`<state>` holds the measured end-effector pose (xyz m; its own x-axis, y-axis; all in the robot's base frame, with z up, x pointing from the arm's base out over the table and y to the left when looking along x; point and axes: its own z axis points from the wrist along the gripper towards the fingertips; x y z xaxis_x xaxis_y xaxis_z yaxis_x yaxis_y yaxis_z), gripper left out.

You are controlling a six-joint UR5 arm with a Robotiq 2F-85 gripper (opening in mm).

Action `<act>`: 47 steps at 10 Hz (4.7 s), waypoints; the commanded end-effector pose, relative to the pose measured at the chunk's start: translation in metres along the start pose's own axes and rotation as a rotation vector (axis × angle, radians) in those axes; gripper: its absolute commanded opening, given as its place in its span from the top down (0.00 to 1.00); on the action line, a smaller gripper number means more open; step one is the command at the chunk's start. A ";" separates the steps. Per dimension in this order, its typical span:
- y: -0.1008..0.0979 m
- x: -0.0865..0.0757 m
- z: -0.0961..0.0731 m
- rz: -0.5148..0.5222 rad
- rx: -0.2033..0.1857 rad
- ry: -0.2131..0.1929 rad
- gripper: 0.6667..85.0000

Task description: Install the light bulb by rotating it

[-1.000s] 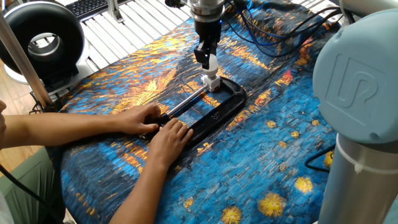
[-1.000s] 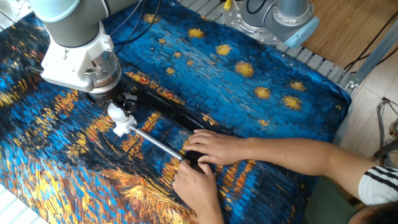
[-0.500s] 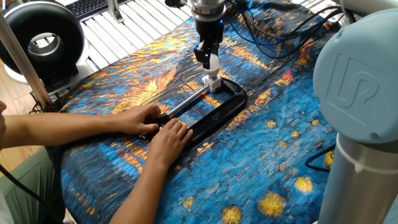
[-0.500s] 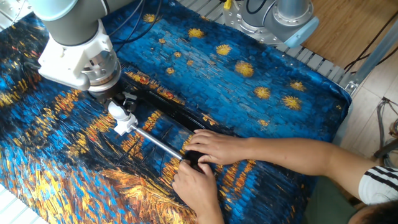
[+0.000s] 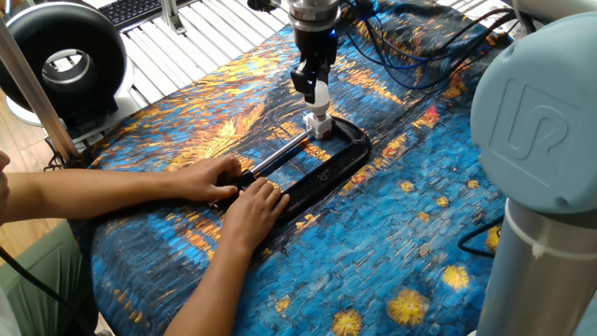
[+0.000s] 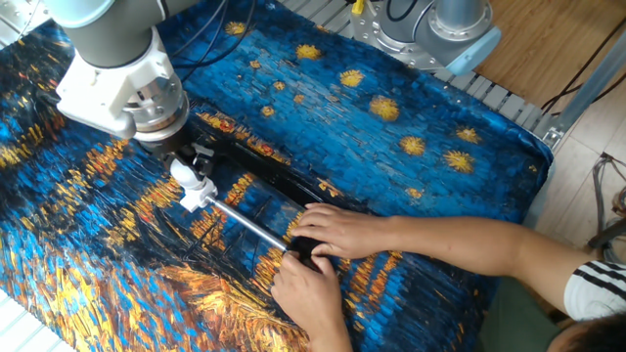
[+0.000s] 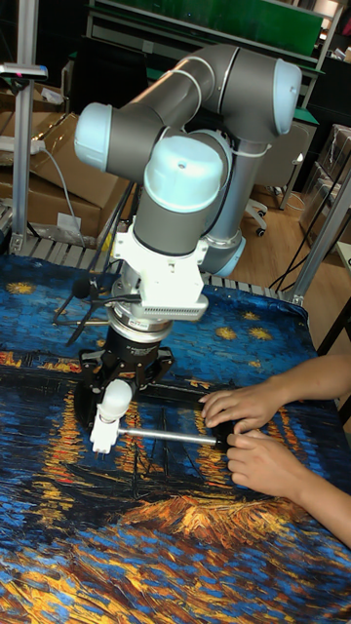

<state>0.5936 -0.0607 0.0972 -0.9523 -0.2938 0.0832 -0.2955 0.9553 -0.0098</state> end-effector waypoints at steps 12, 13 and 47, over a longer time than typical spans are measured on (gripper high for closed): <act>0.001 0.014 -0.005 0.102 -0.038 0.010 0.92; 0.001 0.014 -0.005 0.106 -0.038 0.010 0.92; -0.005 0.009 -0.016 -0.381 0.010 -0.032 0.13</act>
<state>0.5835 -0.0736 0.1051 -0.8785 -0.4748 0.0529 -0.4743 0.8801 0.0234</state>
